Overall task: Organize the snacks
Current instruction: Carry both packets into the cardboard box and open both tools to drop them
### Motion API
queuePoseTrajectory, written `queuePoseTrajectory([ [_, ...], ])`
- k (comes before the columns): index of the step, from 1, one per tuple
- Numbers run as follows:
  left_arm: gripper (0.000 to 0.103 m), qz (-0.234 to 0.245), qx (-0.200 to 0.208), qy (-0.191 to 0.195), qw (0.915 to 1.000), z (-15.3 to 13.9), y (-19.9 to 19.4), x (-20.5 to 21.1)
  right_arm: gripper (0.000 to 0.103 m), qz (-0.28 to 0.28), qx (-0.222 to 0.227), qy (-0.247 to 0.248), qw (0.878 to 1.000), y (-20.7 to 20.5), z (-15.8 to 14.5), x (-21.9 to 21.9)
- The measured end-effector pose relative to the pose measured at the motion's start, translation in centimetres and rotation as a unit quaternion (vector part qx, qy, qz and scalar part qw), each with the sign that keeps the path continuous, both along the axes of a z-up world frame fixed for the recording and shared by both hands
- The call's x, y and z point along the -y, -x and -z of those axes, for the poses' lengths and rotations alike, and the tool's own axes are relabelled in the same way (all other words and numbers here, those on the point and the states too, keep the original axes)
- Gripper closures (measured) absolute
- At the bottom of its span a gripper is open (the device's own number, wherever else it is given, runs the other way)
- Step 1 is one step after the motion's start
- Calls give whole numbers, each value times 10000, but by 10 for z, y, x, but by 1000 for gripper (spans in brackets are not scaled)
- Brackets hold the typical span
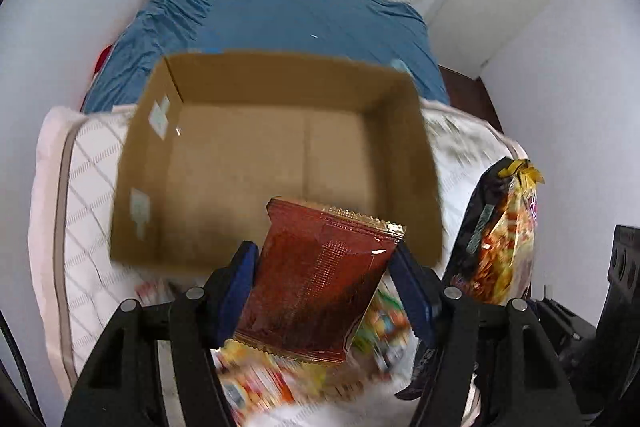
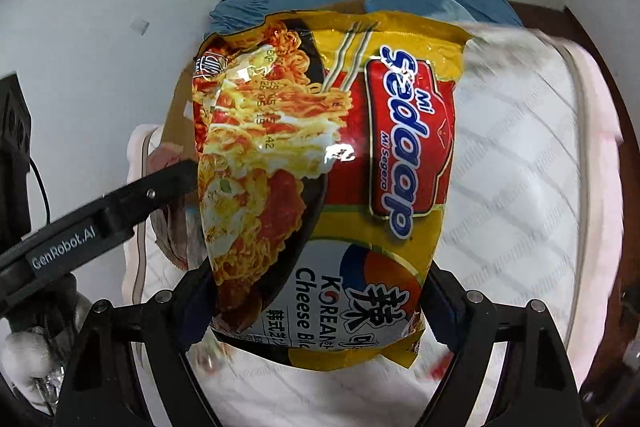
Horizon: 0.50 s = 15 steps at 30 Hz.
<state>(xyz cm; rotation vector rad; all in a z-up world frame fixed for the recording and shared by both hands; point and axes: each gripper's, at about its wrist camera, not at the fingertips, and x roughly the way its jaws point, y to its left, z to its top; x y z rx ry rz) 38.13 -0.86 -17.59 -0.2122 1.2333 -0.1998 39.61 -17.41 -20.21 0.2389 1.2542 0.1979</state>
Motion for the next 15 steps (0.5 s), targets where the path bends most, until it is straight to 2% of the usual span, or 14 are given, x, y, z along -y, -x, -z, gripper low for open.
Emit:
queuePoseTrajectory([
  [3,38,-108,-226,38,9997,18,-48,-20,14,-118,-129,161,9997,-43,15,-25],
  [7,38,-220,-639,71,9977,44,-100,-38,14,-251,-435,404,9979,-98,50,-54],
  [14,38,-187,-1188,-18,9927,96,-149,-45,14,-344,-971,864,9909,-142,109,-75],
  [15,38,-159,-1237,-40,9922,101,-153,-44,14,-344,-971,864,9909,-142,109,-75],
])
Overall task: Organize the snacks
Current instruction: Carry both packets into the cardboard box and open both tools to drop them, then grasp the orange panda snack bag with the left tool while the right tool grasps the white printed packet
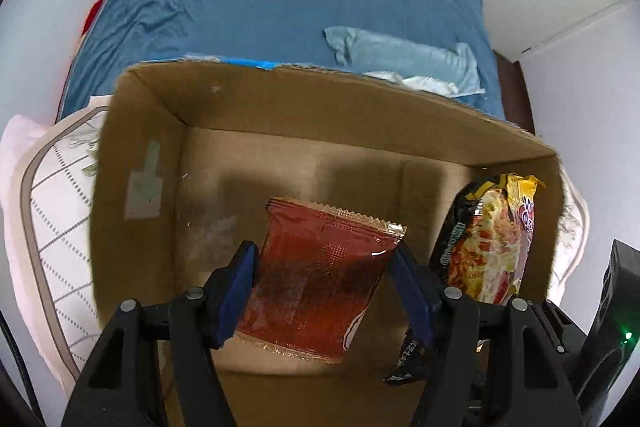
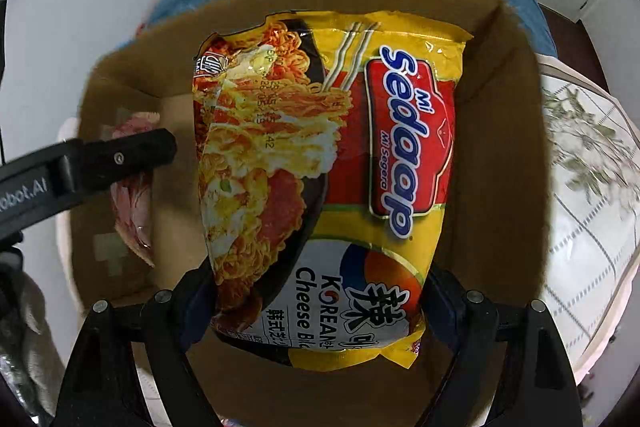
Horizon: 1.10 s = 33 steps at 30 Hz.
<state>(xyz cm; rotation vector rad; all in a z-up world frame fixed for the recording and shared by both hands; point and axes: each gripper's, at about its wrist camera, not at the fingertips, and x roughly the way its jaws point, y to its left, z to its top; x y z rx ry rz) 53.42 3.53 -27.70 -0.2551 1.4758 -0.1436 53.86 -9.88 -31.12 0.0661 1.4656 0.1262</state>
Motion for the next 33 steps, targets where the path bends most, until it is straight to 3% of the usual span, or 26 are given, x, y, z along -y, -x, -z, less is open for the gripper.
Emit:
queuePoseTrajectory([
  [7,36,50,-238,-89,9997,19,-8,7,9,-121,-301,298,9990,-12,31,-14],
  [9,14,38,-222,-104,9997,22,-8,6,2,-55,-249,336,9991,-10,31,-11],
  [10,11,50,-203,-141,9997,21,-7,7,2,-25,-201,339,9992,-10,29,-10],
  [15,11,-29,-34,-227,9997,17,2,2,2,-14,-78,266,9996,4,19,-4],
  [24,11,-136,756,-392,9963,-31,45,-7,2,-101,269,362,9989,57,-11,-3],
  [27,11,-116,976,-504,9939,-49,63,-6,2,-75,577,368,9976,105,-39,5],
  [33,11,-94,1377,-620,9885,-88,104,-8,2,60,877,378,9954,128,-81,8],
])
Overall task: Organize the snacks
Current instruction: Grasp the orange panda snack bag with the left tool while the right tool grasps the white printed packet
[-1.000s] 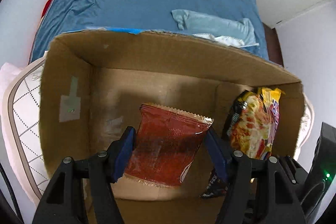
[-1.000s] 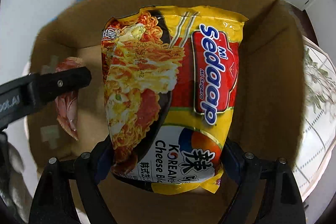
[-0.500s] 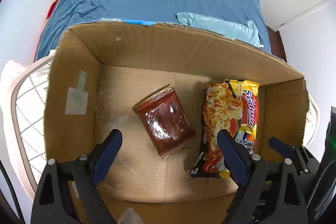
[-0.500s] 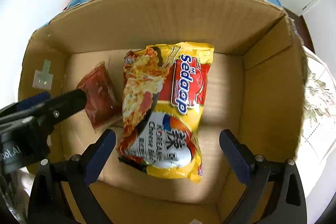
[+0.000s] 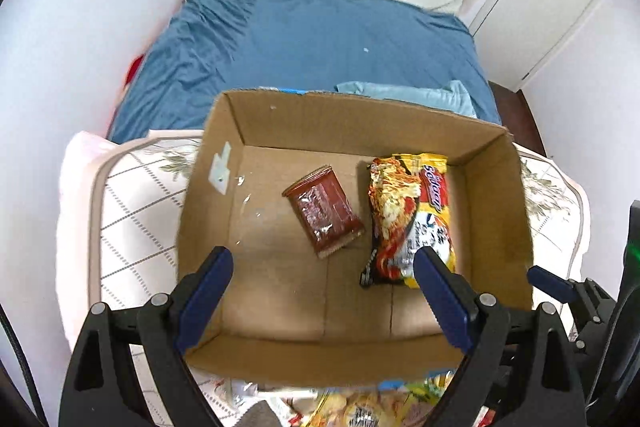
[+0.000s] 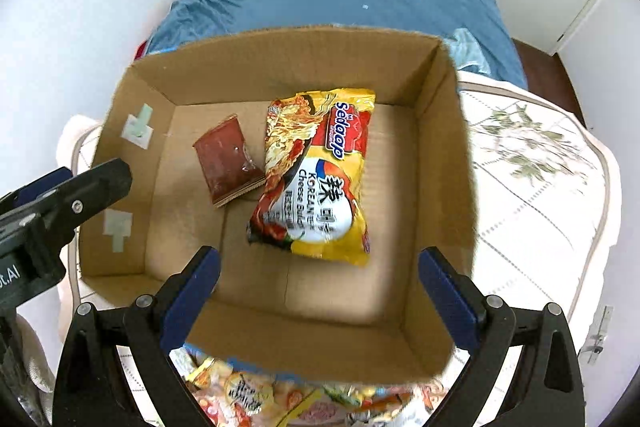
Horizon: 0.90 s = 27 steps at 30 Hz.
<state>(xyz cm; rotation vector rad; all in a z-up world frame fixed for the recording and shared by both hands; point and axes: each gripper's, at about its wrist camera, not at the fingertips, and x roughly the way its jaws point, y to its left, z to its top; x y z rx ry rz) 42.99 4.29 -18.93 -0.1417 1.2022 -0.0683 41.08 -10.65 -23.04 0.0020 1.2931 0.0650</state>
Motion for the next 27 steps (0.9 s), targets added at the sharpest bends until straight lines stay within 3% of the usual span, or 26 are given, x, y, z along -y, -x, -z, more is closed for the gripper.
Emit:
queuePoseTrajectory([
  [10,11,128,377,-102,9992,-39,53,3,2,224,497,-45,9985,52,-43,0],
  [17,11,211,457,-74,9987,-48,85,2,2,345,514,-169,9979,92,-52,1],
  [21,11,172,285,-72,9994,-34,112,0,2,491,238,-255,9982,120,-34,12],
  [27,11,271,-458,-99,9985,27,158,6,2,658,-488,-400,9958,175,21,35],
])
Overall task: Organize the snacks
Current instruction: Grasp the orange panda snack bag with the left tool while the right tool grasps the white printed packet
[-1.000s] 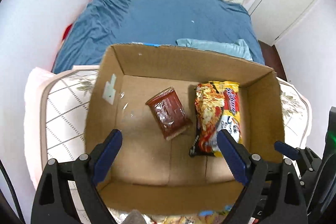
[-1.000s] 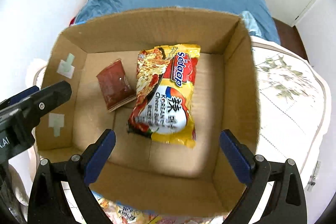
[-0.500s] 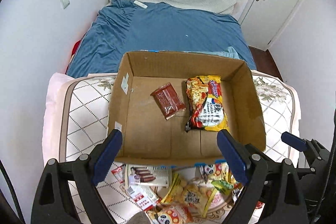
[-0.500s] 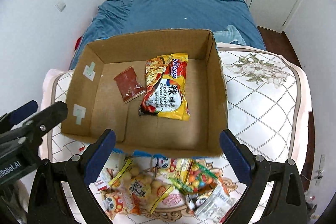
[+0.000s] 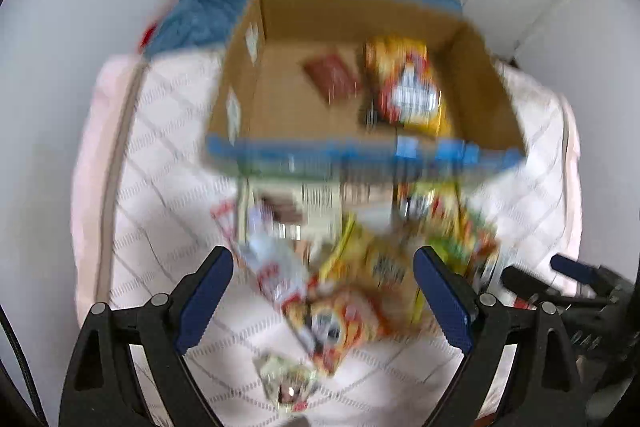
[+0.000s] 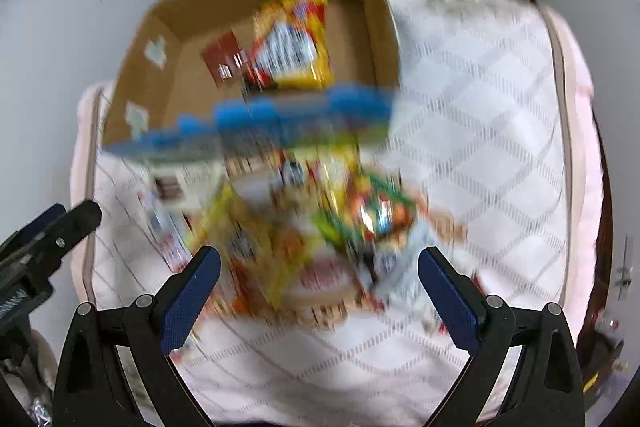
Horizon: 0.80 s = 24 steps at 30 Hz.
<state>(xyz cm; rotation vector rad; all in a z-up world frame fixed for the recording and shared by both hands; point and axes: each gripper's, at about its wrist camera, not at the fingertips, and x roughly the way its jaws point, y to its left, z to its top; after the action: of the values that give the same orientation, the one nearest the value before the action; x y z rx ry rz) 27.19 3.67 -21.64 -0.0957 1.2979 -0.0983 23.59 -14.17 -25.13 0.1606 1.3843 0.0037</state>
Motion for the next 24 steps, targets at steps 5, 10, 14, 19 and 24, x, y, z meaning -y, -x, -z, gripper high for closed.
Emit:
queuePoseTrajectory([
  [5,11,779,-609,-148,9950,48,22,26,2,227,-411,-93,9989,37,37,29],
  [10,11,1967,-1018,-599,9733,84,25,67,2,349,-585,-50,9977,54,48,57],
  [14,11,2899,-1263,-1196,9411,113,25,99,2,293,-653,116,9974,52,51,70],
  [19,11,3181,-1600,-1462,9229,147,14,117,2,-60,-874,491,9949,40,66,69],
  [24,11,3110,-1779,-1250,9252,165,3,122,2,-829,-1103,1036,9850,24,86,57],
])
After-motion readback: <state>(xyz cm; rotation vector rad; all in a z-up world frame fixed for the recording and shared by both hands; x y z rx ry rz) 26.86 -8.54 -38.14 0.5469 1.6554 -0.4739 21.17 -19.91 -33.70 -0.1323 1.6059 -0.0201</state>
